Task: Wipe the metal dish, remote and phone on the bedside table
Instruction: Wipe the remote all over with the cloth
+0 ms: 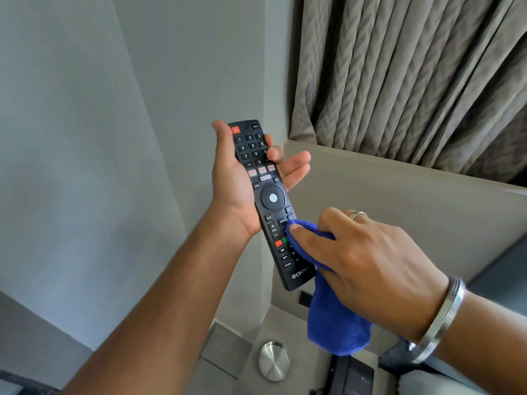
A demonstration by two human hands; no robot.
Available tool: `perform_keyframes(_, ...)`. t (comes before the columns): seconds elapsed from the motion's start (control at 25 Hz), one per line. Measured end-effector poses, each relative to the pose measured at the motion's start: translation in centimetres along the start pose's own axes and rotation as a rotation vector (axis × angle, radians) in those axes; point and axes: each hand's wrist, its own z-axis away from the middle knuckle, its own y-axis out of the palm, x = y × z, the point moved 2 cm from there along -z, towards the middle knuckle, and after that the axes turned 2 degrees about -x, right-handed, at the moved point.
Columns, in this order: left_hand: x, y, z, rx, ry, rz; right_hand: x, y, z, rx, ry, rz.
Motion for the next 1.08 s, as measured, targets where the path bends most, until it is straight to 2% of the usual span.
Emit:
perform_keyframes(0.12,0.7,-0.6,-0.2,-0.066,0.024,0.076,-0.7,0.3,1.3,0.062,-0.129,-0.019)
perform_keyframes(0.2,0.2,-1.2,-0.6,-0.125,0.086,0.121,-1.8,0.1,2.2,0.127,-0.15,-0.096)
perform_keyframes(0.28,-0.7,-1.3,-0.9,-0.117,0.104,0.141,-3.0,-0.6,2.4,0.11,-0.049,-0.131)
perform_keyframes(0.36,-1.3,-1.2,-1.0,-0.072,0.079,0.134,-3.6,-1.5,2.2,0.025,0.055,-0.105)
perform_keyframes(0.44,-1.2,-0.8,-0.8,-0.042,0.068,0.094,-3.0,-2.0,1.6,-0.042,0.083,-0.106)
perform_keyframes(0.6,-0.9,0.5,-0.3,-0.005,0.075,0.006,0.3,-1.4,0.5,-0.007,-0.044,-0.05)
perform_keyframes(0.76,-0.7,1.3,0.1,-0.02,0.111,-0.135,0.6,-0.8,-0.1,0.059,-0.06,0.061)
perform_keyframes(1.08,-0.5,1.4,0.6,-0.081,0.114,-0.141,0.1,-1.3,0.3,0.037,-0.165,0.152)
